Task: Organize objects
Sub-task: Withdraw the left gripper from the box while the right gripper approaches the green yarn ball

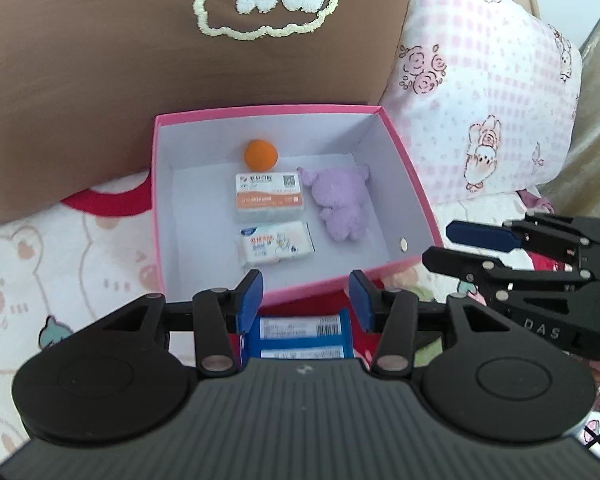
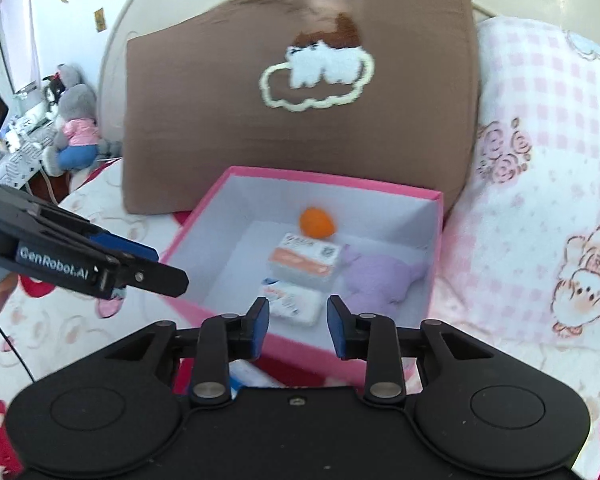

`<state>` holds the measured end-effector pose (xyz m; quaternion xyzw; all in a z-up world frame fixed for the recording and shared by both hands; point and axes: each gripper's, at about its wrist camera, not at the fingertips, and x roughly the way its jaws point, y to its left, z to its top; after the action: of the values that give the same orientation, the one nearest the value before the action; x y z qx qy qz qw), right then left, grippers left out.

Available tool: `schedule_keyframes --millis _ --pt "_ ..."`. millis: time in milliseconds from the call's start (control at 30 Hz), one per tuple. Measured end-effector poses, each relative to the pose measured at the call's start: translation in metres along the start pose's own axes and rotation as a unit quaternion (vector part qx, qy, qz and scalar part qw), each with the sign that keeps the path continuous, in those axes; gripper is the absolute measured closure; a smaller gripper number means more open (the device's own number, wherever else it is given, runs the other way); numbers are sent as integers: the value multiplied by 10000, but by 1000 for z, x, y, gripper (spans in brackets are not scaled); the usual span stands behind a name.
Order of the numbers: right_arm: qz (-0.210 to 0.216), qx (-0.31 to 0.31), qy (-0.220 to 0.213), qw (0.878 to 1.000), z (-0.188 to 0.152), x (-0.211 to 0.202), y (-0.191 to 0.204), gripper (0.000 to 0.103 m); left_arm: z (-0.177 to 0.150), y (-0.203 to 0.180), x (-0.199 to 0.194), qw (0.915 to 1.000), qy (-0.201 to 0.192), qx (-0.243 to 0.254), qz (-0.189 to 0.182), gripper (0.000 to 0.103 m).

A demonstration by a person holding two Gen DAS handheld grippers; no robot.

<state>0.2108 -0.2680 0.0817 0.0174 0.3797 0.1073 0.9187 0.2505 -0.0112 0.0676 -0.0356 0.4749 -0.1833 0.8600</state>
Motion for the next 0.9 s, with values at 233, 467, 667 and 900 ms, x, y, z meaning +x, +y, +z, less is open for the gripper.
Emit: schedule_keyframes --millis 233,467,667,900 --pt "-33 -292 -203 9994 0 -32 20 41 -20 -5 -46 9997 -240 62 -50 56" --pt "13 -317 -328 9990 -7 -60 30 27 -39 -12 -82 9992 -384 90 -63 50" --pt "-45 -441 -455 9980 -21 -79 39 7 -53 -8 -89 9993 -325 -171 38 41" --pt "163 -357 -118 9992 -38 -85 39 6 -68 -13 -85 9998 25 -83 -174 37"
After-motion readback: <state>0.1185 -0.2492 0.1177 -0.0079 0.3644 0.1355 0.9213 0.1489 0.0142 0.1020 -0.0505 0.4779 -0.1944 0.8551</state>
